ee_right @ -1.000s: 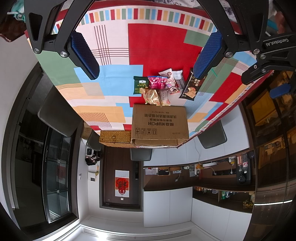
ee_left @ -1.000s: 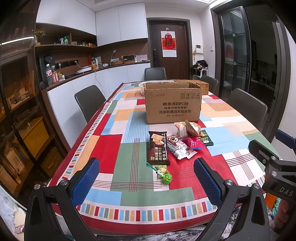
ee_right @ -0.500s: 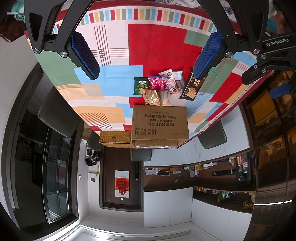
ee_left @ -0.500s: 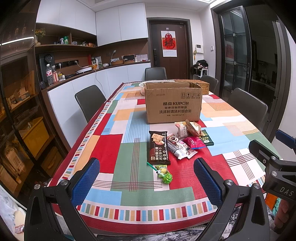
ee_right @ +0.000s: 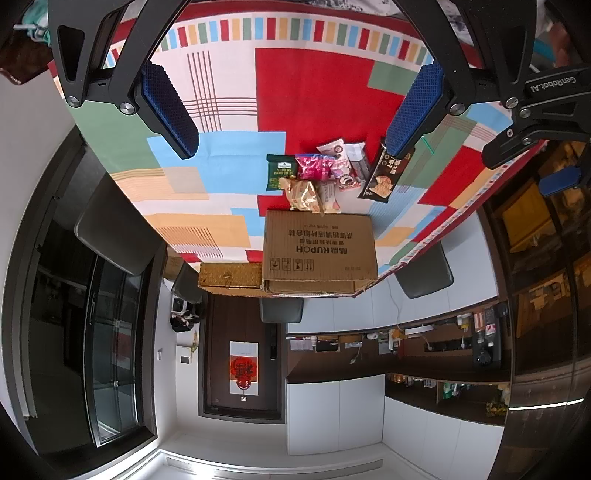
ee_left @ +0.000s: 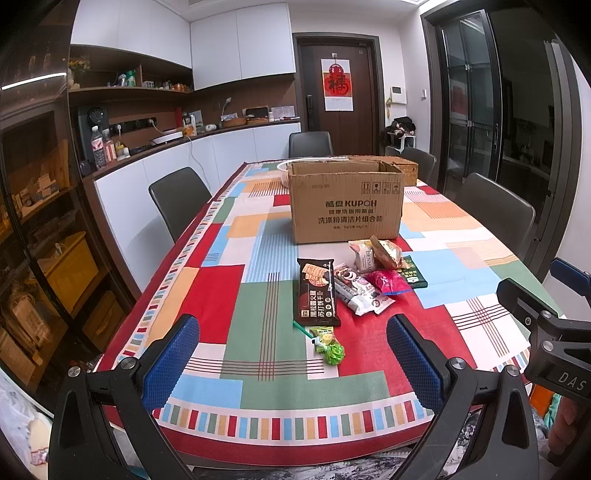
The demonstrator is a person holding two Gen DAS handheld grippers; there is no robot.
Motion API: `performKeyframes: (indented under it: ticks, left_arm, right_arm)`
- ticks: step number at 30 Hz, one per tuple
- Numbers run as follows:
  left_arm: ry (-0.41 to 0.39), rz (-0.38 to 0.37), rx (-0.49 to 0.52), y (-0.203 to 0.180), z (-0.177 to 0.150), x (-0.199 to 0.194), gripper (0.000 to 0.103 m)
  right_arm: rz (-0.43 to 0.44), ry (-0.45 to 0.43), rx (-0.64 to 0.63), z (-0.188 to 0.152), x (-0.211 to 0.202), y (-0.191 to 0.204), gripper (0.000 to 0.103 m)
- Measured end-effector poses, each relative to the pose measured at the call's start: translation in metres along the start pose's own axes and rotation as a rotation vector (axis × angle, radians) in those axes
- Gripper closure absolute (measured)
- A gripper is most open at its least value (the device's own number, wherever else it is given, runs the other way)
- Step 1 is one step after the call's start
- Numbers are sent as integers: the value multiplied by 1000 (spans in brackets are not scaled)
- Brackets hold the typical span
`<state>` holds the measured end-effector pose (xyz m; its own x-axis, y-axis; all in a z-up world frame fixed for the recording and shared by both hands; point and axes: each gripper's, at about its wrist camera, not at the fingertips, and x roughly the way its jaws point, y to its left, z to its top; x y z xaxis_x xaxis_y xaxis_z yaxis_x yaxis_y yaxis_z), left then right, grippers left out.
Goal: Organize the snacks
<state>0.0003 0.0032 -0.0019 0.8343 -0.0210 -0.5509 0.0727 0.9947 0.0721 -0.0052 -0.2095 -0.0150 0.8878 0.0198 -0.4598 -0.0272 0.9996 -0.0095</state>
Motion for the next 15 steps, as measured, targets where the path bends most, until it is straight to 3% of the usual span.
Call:
performKeyframes:
  ticks: [15]
  left_arm:
    - [60, -39, 2, 0, -2, 19, 0]
  right_arm:
    - [9, 41, -3, -9, 9, 3, 1]
